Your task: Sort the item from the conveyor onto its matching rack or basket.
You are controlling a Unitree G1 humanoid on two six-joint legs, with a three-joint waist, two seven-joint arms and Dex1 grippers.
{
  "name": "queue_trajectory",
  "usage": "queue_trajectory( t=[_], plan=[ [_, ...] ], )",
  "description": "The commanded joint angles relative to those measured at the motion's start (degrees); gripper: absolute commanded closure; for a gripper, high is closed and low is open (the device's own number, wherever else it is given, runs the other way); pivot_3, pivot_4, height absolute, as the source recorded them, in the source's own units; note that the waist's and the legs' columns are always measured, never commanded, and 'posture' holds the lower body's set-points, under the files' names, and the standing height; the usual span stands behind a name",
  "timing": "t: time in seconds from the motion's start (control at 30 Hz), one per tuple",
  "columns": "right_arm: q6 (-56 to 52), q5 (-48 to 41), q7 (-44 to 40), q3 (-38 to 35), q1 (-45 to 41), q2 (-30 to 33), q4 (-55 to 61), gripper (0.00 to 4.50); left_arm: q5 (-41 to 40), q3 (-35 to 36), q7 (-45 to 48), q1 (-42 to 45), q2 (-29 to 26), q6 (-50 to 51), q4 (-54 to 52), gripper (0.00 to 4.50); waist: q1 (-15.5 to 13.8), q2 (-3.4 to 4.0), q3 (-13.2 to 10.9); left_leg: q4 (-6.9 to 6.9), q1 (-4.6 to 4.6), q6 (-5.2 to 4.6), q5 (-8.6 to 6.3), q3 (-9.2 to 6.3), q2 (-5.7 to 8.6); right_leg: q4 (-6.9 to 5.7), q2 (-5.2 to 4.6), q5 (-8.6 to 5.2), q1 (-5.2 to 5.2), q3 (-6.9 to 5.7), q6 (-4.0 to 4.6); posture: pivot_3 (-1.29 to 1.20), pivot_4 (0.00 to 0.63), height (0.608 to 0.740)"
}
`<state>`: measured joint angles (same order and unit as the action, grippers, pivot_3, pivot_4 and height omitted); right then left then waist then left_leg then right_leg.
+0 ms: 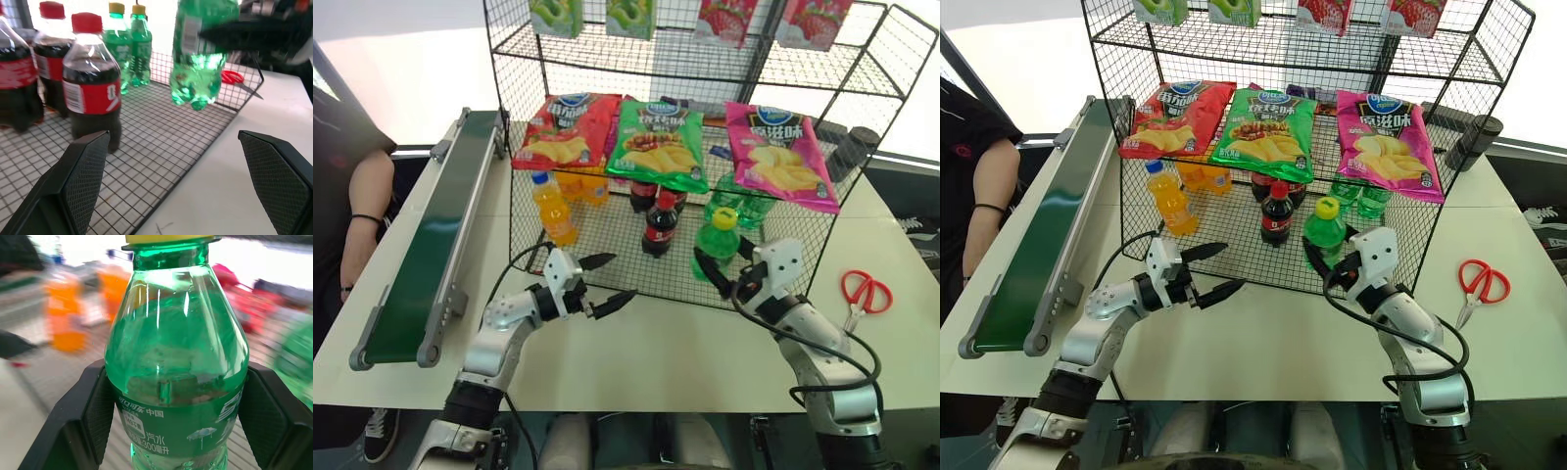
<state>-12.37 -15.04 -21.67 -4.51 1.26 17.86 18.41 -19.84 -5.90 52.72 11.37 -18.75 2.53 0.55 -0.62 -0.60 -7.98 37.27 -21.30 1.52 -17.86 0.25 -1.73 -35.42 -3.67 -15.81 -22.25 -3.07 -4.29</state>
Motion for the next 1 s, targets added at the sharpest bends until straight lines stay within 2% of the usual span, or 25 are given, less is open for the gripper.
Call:
queue_trajectory(
  t=[0.03,0.23,0.4,0.7,0.77,0.8,1.0],
  plan=[
    [5.73,2.25,3.39,-1.65,-1.38,-2.32,-2.45,1.52,-1.56,1.35,-0.77,-0.63,-0.71,0.66,-4.60,0.03,0.05,0.08,0.01,0.00,0.01,0.00,0.00,0.00,0.00,-0.03,0.01,0.00,-0.01,0.01,0.00,0.00,0.150,0.740],
    [12.77,3.77,9.07,-5.06,-8.02,-6.01,-16.63,1.52,-1.69,0.75,-0.52,-1.20,-2.36,2.11,-7.80,0.03,0.11,0.17,-0.01,0.02,0.06,0.03,0.02,0.10,-0.01,-0.15,0.03,0.00,-0.04,0.09,0.02,0.00,0.150,0.740],
    [17.85,4.97,11.36,-6.45,-12.91,-6.49,-25.80,1.52,-1.83,0.36,-0.20,-1.78,-2.63,2.35,-8.11,0.03,0.08,0.21,-0.01,0.01,0.06,0.04,0.02,0.15,-0.01,-0.15,0.04,0.00,-0.06,0.16,0.02,0.00,0.150,0.740],
    [20.79,3.96,10.74,-6.73,-15.50,-6.55,-32.12,1.52,-1.64,0.11,-0.82,-1.50,-2.02,2.33,-8.05,0.03,0.16,0.23,0.00,0.01,0.11,0.05,0.03,0.27,-0.05,-0.19,0.03,0.00,-0.07,0.26,0.02,0.00,0.150,0.740],
    [20.60,3.36,10.50,-6.81,-15.18,-6.72,-31.73,0.48,-1.55,0.13,-1.08,-1.38,-1.84,2.27,-8.00,0.00,0.17,0.23,0.00,0.00,0.15,0.05,0.03,0.35,-0.06,-0.23,0.03,0.00,-0.07,0.33,0.02,0.00,0.150,0.740],
    [20.56,3.29,10.55,-6.82,-15.00,-6.74,-31.46,0.11,-1.52,0.13,-1.15,-1.36,-1.81,2.26,-7.99,0.00,0.18,0.22,0.00,0.00,0.17,0.05,0.03,0.38,-0.06,-0.25,0.03,0.00,-0.08,0.36,0.02,0.00,0.150,0.740],
    [19.66,4.67,12.36,-6.30,-11.16,-6.56,-25.23,0.04,-1.50,-0.02,-1.59,-1.42,-1.70,2.61,-8.40,0.00,0.13,0.20,0.01,-0.11,0.68,0.04,0.02,0.93,-0.08,-0.49,0.03,0.00,-0.03,0.91,0.01,0.00,0.150,0.740]
  ],
)
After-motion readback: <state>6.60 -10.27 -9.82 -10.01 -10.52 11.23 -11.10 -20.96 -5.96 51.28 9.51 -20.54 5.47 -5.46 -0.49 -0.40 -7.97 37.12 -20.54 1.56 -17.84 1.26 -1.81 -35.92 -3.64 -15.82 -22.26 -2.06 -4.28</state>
